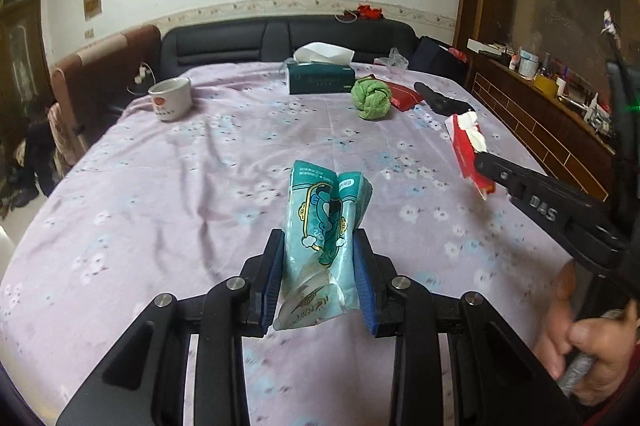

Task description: Collect trash

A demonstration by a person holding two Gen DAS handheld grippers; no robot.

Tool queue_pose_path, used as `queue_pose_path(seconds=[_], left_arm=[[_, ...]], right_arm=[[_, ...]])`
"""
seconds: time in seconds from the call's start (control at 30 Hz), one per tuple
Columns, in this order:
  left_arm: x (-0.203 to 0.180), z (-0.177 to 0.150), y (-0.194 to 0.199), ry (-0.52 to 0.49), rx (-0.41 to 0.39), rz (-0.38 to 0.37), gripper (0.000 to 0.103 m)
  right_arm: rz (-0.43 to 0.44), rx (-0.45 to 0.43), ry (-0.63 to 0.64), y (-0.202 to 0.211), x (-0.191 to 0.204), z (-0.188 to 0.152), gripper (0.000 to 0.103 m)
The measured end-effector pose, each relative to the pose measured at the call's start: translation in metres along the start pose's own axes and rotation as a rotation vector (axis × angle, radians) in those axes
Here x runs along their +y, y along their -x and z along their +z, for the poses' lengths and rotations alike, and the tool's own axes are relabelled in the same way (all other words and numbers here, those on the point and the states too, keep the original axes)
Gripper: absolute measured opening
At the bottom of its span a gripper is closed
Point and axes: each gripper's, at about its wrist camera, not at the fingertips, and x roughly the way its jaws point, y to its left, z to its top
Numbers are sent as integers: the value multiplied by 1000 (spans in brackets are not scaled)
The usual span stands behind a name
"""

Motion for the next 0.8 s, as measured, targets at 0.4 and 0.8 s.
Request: queue_pose_path(seconds=[0.4, 0.8], left_arm=[[-8, -40, 4, 15, -64, 0, 32], [-11, -55, -7, 10, -38, -11, 33]], right_arm=[[-163, -13, 29, 55, 3, -61, 2], [-176, 28, -4, 43, -2, -74, 2]])
